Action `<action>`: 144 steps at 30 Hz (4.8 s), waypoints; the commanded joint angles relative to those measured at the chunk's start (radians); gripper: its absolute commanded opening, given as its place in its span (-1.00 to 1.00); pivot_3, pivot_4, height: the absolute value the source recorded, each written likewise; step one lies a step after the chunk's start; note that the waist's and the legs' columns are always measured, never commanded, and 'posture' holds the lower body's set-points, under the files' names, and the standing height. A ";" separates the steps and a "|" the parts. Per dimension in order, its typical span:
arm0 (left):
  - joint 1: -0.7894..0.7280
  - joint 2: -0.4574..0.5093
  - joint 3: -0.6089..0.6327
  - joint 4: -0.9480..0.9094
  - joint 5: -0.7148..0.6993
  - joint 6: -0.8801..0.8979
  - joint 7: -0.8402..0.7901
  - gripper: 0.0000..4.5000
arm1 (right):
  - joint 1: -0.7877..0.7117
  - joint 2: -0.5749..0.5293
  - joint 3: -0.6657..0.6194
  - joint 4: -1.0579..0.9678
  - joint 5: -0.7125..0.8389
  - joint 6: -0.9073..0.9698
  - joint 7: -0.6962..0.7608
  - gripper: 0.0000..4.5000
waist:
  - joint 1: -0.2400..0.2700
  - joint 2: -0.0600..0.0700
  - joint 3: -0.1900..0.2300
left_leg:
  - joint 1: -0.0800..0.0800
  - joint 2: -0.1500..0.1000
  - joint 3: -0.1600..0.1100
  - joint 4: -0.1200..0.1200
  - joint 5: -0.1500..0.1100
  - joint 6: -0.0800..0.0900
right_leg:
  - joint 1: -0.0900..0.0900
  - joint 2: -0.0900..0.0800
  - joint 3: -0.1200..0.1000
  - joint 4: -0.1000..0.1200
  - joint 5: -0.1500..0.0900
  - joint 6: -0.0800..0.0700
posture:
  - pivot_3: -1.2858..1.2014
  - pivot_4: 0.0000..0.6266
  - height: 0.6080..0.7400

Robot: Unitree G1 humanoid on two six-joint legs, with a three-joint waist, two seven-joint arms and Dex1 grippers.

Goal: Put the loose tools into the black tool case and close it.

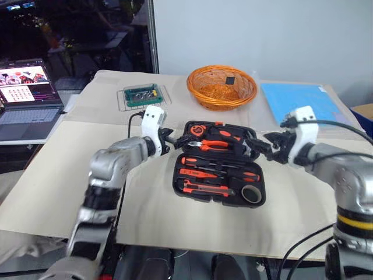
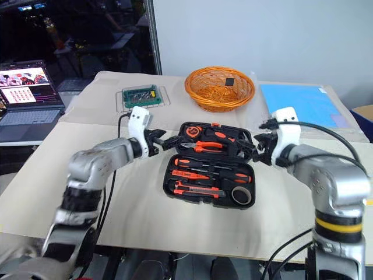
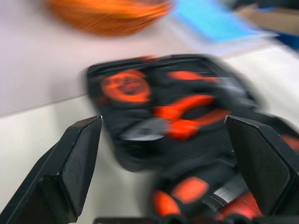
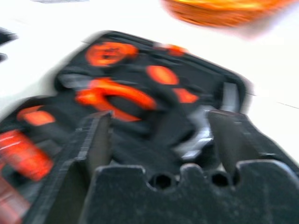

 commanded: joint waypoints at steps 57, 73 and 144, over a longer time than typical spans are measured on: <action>0.128 0.124 -0.025 0.294 0.332 -1.070 -0.651 0.12 | 0.608 0.106 0.097 -0.468 -0.392 -0.802 0.039 -1.00 | -0.025 0.000 0.001 | -0.002 -0.005 0.000 0.000 0.003 -0.002 | -0.013 -0.003 0.003 0.015 0.001 -0.001 | 0.03 -0.52 1.00; 0.341 0.660 0.119 -0.043 -0.084 -0.352 -1.176 0.89 | 1.280 -0.140 -0.129 -0.515 -0.558 -1.228 0.303 -1.00 | 0.005 0.000 0.001 | 0.004 0.007 0.000 0.000 -0.002 -0.010 | -0.008 0.005 0.002 0.007 -0.007 -0.003 | 0.03 -0.52 1.00; 0.259 0.355 -0.267 -0.143 0.162 -0.555 -0.982 1.00 | 0.447 0.424 0.292 -0.618 -0.151 0.154 -0.269 0.84 | -0.016 -0.003 0.002 | 0.002 0.032 0.023 -0.001 -0.001 -0.005 | -0.015 0.015 0.001 -0.003 0.007 -0.012 | 0.03 -0.52 1.00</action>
